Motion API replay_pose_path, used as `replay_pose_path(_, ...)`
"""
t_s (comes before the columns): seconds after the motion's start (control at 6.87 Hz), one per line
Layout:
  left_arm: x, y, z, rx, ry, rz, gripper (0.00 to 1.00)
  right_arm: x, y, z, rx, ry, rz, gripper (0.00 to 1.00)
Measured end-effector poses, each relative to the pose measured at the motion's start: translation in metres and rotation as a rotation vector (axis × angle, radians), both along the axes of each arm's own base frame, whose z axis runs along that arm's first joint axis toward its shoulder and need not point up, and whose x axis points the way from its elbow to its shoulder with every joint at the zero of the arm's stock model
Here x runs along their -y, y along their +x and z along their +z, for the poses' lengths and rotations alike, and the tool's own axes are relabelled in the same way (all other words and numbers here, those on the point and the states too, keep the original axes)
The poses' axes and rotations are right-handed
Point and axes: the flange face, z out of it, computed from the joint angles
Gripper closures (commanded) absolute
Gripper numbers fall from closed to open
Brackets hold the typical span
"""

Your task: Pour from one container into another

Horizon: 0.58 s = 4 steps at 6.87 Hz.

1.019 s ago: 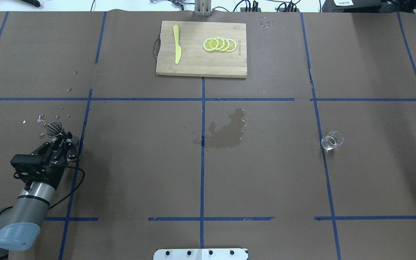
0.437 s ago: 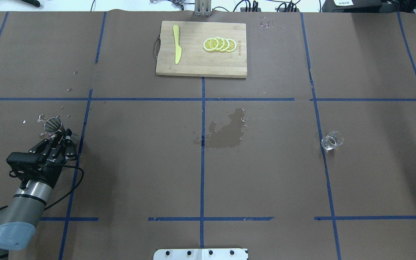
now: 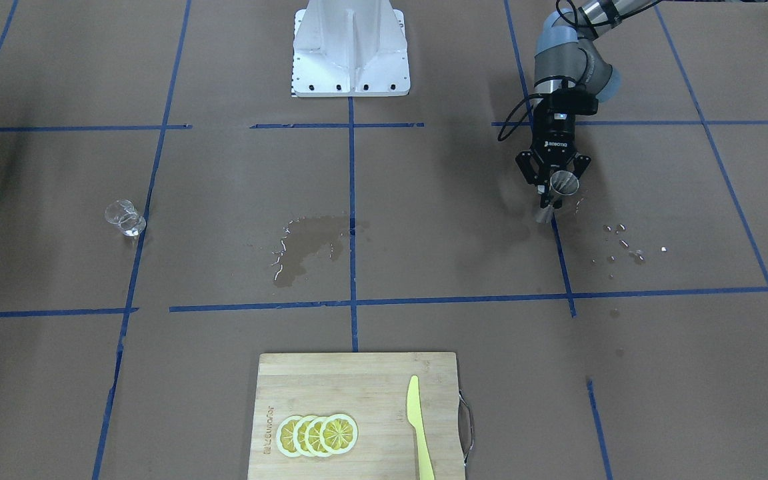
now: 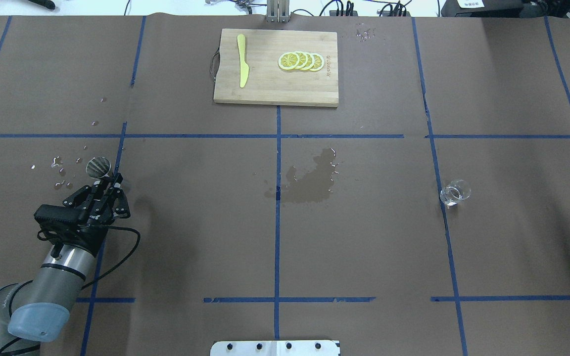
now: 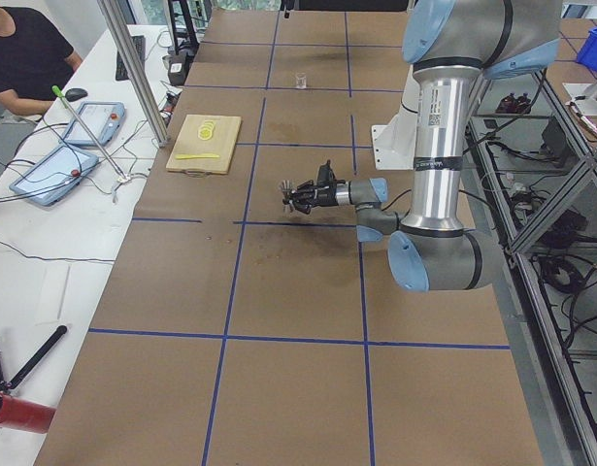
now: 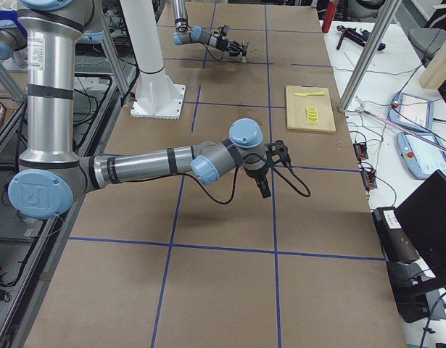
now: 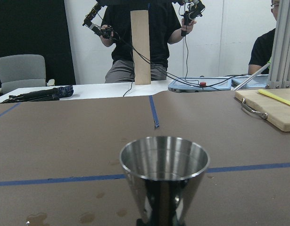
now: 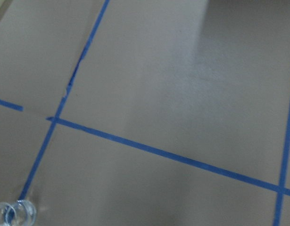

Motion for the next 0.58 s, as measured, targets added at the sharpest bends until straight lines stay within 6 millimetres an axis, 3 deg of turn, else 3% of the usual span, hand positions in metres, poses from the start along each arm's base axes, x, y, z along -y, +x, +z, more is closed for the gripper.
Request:
replay_pose_path(0.29, 0.002, 0.016, -0.023, -0.008, 0.016, 0.038, 1.00, -0.019, -0.080, -0.031, 0.126, 0.039, 0.121, 0.00)
replay_pose_path(0.58, 0.008, 0.022, -0.037, 0.011, 0.034, 0.045, 1.00, -0.063, -0.157, -0.057, 0.230, 0.071, 0.203, 0.00)
